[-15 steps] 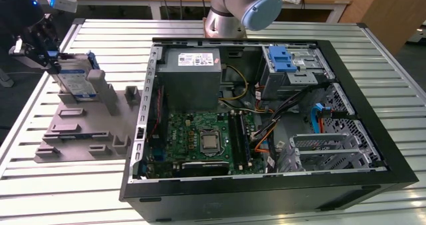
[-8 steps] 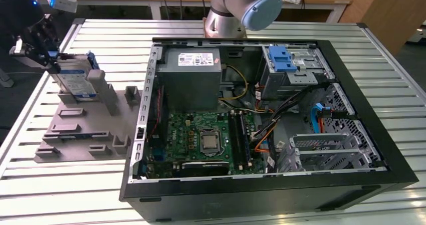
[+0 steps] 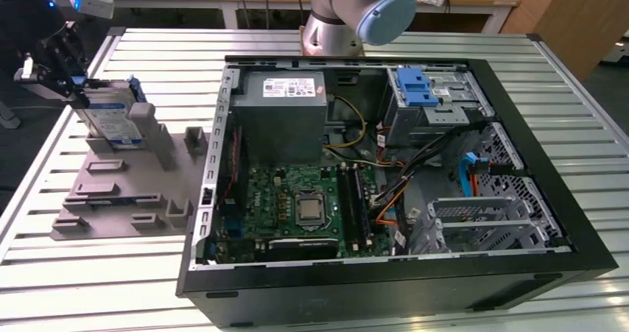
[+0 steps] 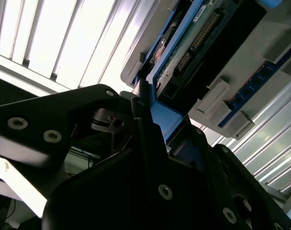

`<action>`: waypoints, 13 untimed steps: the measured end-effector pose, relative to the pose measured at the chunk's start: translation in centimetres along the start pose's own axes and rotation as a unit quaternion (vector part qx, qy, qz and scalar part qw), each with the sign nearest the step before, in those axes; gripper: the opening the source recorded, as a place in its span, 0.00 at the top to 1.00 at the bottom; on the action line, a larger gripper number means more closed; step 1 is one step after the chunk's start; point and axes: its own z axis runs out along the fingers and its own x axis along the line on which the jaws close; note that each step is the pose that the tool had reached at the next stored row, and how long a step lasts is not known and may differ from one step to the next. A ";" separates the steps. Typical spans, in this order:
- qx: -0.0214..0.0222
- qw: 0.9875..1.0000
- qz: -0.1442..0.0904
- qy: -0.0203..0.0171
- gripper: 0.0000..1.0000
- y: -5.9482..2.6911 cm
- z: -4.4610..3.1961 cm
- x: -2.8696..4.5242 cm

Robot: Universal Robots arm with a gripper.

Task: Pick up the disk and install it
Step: 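Pick up the disk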

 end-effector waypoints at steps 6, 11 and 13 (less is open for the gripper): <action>0.000 1.000 0.000 0.000 0.64 0.00 0.00 0.00; 0.000 1.000 0.000 0.000 0.64 0.00 -0.15 0.00; 0.000 1.000 0.000 0.000 0.64 0.00 -0.32 -0.01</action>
